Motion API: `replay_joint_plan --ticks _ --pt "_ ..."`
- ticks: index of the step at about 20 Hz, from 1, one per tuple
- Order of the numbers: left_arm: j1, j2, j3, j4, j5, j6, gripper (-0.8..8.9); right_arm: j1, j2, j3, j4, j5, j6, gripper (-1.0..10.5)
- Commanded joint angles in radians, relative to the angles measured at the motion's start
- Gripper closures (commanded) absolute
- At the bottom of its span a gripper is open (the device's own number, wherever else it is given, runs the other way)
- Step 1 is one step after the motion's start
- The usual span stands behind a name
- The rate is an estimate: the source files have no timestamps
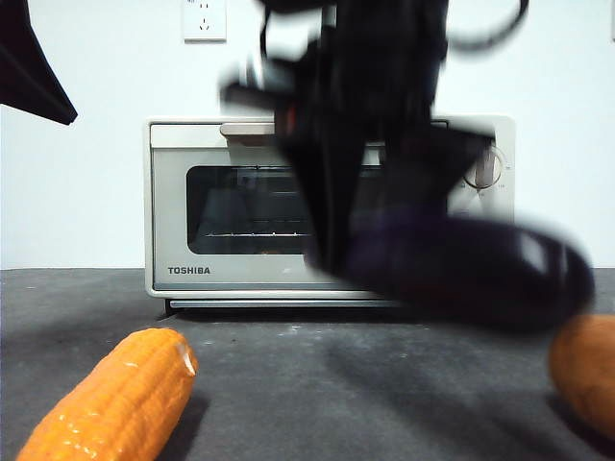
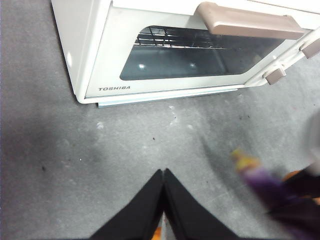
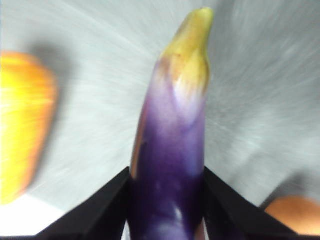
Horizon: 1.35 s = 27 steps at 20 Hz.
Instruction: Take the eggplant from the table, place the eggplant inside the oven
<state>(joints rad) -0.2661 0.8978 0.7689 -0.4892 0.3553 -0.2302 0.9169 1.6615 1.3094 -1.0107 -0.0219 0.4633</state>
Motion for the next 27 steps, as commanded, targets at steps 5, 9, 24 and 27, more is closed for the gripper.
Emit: replay_joint_plan --ticks 5,9,24,27 --pt "-0.048 0.079 0.147 0.014 0.004 0.014 8.08 0.058 -0.242 0.185 -0.165 0.005 -0.247 7.9" --pt "-0.112 0.196 0.272 0.010 0.004 0.037 8.08 0.059 -0.433 0.185 -0.229 0.148 -0.274 7.9" --pt "-0.294 0.775 0.819 -0.176 -0.148 0.229 8.08 0.059 -0.940 0.095 -0.401 0.442 -0.048 7.9" --pt "-0.312 0.809 0.828 -0.187 -0.184 0.248 8.08 0.059 -0.993 0.047 -0.401 0.441 -0.031 7.9"
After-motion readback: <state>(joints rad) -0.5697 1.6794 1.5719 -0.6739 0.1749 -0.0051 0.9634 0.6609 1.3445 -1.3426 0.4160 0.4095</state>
